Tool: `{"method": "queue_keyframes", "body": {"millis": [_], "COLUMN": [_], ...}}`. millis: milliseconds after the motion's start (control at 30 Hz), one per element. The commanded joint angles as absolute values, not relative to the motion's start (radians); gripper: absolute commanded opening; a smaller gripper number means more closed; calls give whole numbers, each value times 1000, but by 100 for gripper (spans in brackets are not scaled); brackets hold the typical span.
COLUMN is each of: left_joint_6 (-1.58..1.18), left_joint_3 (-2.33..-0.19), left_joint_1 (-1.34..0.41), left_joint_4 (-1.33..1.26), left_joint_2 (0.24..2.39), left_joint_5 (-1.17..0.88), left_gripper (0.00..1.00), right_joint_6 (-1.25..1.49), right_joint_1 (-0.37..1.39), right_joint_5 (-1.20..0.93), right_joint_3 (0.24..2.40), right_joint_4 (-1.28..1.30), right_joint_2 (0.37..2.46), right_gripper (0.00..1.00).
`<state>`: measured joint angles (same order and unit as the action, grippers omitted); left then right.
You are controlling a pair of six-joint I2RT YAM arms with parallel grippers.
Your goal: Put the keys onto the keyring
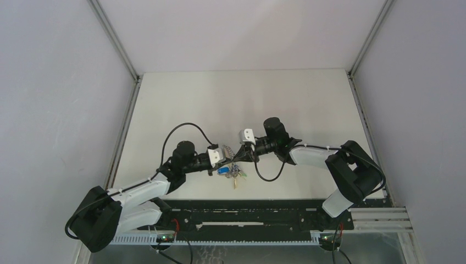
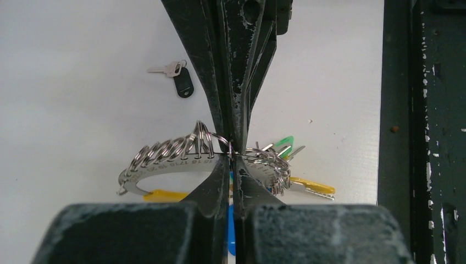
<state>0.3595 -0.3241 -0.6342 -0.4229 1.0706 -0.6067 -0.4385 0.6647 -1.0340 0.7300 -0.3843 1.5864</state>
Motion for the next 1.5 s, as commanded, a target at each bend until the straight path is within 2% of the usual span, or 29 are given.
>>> {"method": "queue_keyframes", "body": {"millis": [0, 67, 200, 333, 367, 467, 500, 567, 667, 867, 1233, 1467], "left_joint_6": [379, 381, 383, 391, 393, 406, 411, 416, 424, 452, 439, 385], "left_joint_3": [-355, -350, -347, -354, -357, -363, -363, -367, -367, -390, -362, -378], "left_joint_1": [-629, -629, -629, -630, -632, -637, -639, -640, -642, -663, -664, -664], "left_joint_4": [-462, -462, -463, -454, -448, -430, -423, -410, -398, -348, -397, -384], "left_joint_2": [1057, 1055, 1064, 1076, 1077, 1079, 1079, 1077, 1071, 1083, 1047, 1056], "left_joint_5": [-632, -625, -628, -647, -649, -650, -645, -631, -608, -600, -612, -560], "left_gripper": [0, 0, 0, 0, 0, 0, 0, 0, 0, 0, 0, 0], "right_joint_6": [-450, -424, -385, -357, -366, -419, -430, -441, -424, -454, -484, -234], "right_joint_1": [676, 673, 649, 630, 629, 629, 629, 625, 600, 588, 648, 619], "right_joint_5": [-1054, -1044, -1064, -1104, -1108, -1127, -1128, -1117, -1033, -939, -880, -627], "right_joint_3": [785, 784, 784, 790, 802, 865, 885, 901, 879, 820, 820, 819], "right_joint_4": [-387, -385, -351, -328, -300, -169, -133, -98, -87, -95, -67, -96], "right_joint_2": [1579, 1569, 1544, 1541, 1545, 1578, 1589, 1593, 1553, 1459, 1499, 1471], "right_gripper": [0, 0, 21, 34, 36, 53, 55, 54, 45, 47, 47, 48]}}
